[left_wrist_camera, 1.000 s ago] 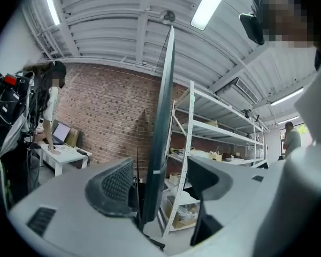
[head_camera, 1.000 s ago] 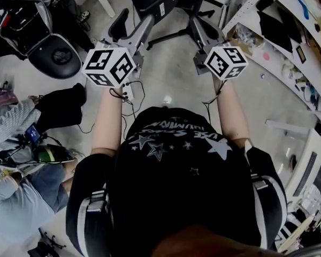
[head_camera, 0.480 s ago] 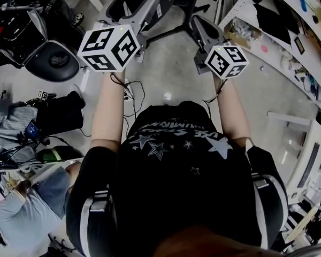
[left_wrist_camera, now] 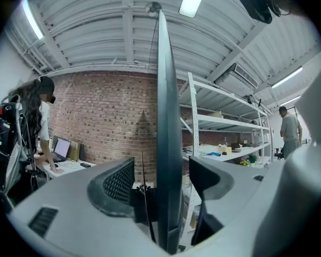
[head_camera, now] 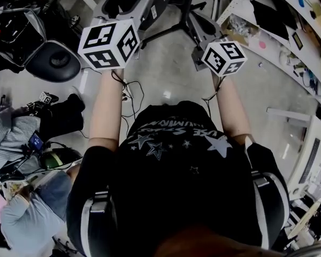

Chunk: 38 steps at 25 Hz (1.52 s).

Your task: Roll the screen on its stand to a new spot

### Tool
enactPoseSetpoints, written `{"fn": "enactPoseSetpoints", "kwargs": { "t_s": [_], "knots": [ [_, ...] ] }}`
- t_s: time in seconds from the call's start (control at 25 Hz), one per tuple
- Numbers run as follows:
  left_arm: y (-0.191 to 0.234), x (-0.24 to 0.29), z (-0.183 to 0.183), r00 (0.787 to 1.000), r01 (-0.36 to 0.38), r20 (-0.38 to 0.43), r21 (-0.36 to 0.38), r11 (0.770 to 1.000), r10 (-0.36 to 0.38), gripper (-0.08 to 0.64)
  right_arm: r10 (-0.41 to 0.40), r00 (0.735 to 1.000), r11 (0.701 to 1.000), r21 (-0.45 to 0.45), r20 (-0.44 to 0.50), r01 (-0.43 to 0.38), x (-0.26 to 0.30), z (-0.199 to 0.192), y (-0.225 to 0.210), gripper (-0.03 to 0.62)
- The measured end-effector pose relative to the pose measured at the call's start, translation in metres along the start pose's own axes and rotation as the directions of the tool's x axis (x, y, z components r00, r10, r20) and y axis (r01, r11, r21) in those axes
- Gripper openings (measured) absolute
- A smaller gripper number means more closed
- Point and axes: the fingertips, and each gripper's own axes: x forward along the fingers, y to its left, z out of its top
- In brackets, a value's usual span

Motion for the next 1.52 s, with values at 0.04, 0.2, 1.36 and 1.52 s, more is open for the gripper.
{"fn": "enactPoseSetpoints", "kwargs": {
  "t_s": [0.04,0.2,1.36,1.52],
  "knots": [
    [0.0,-0.001,0.001,1.0,-0.006,0.003,0.012,1.0,0.006,0.336,0.0,1.0,1.0,0.0,-0.002,0.0,0.0,-0.001,0.002,0.008],
    [0.002,-0.002,0.0,1.0,-0.019,0.019,0.035,0.999,0.019,0.201,0.002,1.0,1.0,-0.011,-0.009,-0.002,0.003,-0.005,0.007,0.008],
    [-0.048,-0.021,-0.014,0.989,-0.135,0.064,0.011,0.991,0.134,0.192,-0.015,1.0,1.0,-0.006,-0.019,0.015,-0.095,0.0,-0.03,0.008],
    [-0.059,-0.051,-0.001,0.986,-0.15,0.071,0.02,0.988,0.148,0.192,0.0,1.0,1.0,-0.001,-0.022,0.0,-0.109,0.007,-0.009,0.008]
  ]
}}
